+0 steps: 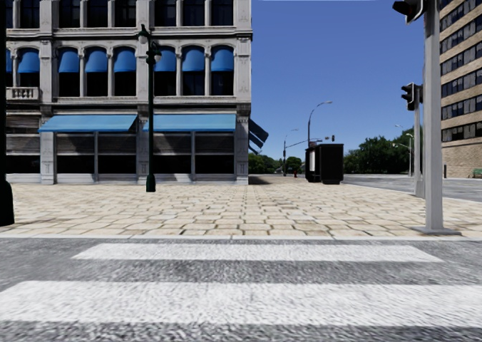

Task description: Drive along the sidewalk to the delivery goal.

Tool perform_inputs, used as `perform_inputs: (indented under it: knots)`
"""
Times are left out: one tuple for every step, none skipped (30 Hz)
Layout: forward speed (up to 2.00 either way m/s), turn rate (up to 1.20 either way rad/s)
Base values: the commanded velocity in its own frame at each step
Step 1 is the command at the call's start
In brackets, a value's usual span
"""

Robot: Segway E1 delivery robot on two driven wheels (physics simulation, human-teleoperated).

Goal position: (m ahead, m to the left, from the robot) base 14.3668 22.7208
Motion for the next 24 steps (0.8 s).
perform_inputs:
  knots:
    - [2.00,0.06]
    - [2.00,0.12]
    - [2.00,0.18]
    - [2.00,0.18]
    - [2.00,0.24]
    - [2.00,0.28]
    - [2.00,0.28]
    - [2.00,0.29]
    - [2.00,0.29]
    - [2.00,0.29]
    - [2.00,0.29]
    - [2.00,0.29]
    - [2.00,0.29]
    - [2.00,0.29]
    - [2.00,0.29]
    - [2.00,0.29]
    - [2.00,0.29]
    - [2.00,0.29]
    - [2.00,0.29]
    - [2.00,0.29]
    - [2.00,0.29]
    - [2.00,0.29]
    - [2.00,0.29]
    - [2.00,0.30]
